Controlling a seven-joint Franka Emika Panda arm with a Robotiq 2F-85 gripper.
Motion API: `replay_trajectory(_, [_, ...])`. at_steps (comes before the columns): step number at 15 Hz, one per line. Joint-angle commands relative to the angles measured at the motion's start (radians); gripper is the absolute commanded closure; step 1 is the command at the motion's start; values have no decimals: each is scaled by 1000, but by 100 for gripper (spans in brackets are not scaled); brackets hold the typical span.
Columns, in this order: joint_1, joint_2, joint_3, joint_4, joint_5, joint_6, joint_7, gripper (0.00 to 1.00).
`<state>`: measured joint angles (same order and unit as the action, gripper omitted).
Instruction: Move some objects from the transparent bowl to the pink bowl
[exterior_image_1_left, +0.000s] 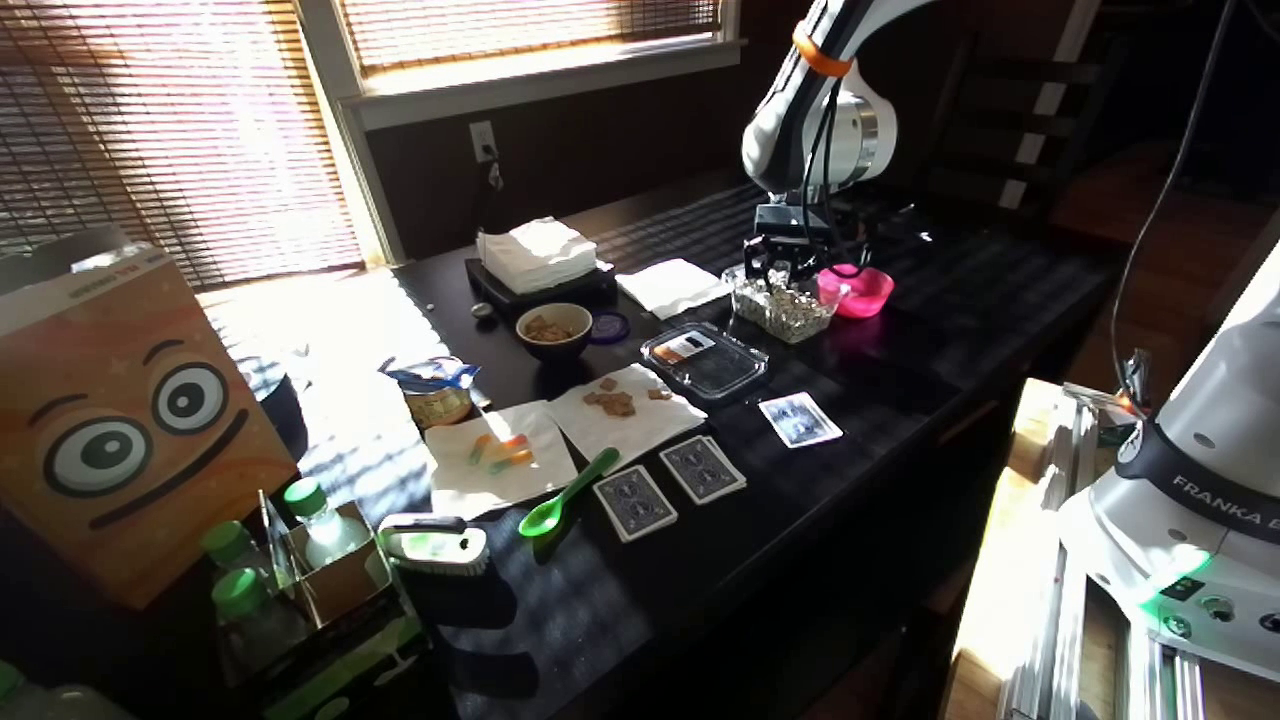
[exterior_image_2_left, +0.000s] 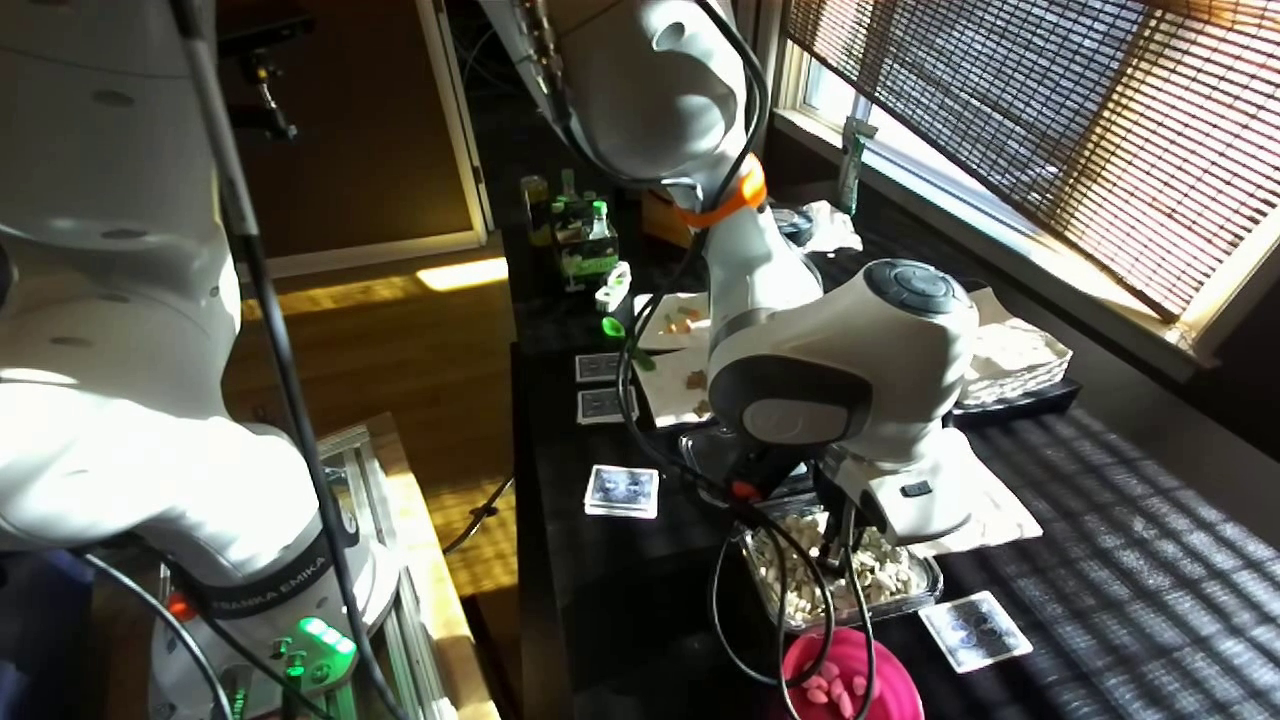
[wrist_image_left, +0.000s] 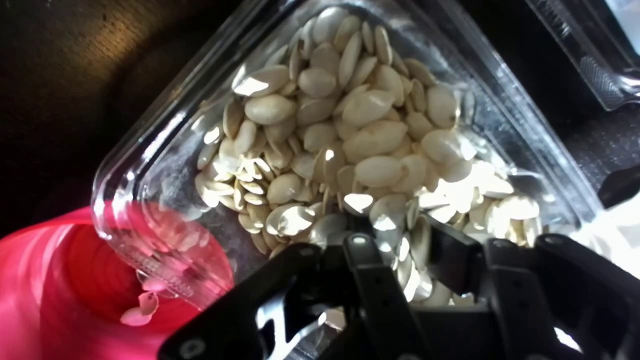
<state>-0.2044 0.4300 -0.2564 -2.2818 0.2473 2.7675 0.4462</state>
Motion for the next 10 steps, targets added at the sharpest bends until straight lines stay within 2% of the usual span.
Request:
replay_trajectory(1, [8,4,-10,20,11,-30,8,94])
replay_trajectory(10, [-5,-102,-59,10,-26,-125,-23,94])
